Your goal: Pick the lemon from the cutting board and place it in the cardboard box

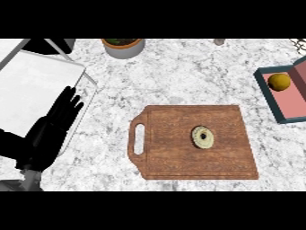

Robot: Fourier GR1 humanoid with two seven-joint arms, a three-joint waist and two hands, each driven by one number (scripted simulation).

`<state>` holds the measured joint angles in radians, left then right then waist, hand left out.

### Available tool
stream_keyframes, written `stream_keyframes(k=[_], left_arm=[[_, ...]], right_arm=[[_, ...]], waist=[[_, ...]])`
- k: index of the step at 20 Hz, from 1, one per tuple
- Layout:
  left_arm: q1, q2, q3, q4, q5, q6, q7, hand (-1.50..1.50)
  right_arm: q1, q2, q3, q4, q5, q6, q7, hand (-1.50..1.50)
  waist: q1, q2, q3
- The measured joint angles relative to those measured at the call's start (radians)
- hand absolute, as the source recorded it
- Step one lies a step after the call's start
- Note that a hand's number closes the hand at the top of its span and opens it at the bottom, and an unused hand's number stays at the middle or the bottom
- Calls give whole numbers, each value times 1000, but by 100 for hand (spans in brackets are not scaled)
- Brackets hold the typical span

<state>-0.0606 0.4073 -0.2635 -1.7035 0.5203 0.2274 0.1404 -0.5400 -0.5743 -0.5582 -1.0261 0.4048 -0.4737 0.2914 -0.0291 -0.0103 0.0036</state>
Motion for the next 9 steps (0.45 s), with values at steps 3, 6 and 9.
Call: stream_keyframes(k=[3,6,9], left_arm=[[5,0,1,-2,-6,10,-3,0],[5,1,3,-5,2,9,1,0],[2,3,1,-6,9,-4,0,0]], right_arm=[[77,-22,-29,-65,-52,65,-23,-150],[154,-28,-65,-115,-106,113,-61,-150],[214,-24,-84,-164,-135,143,-73,-150]], waist=[[-4,-1,0],[-4,1,0],[0,3,-1]])
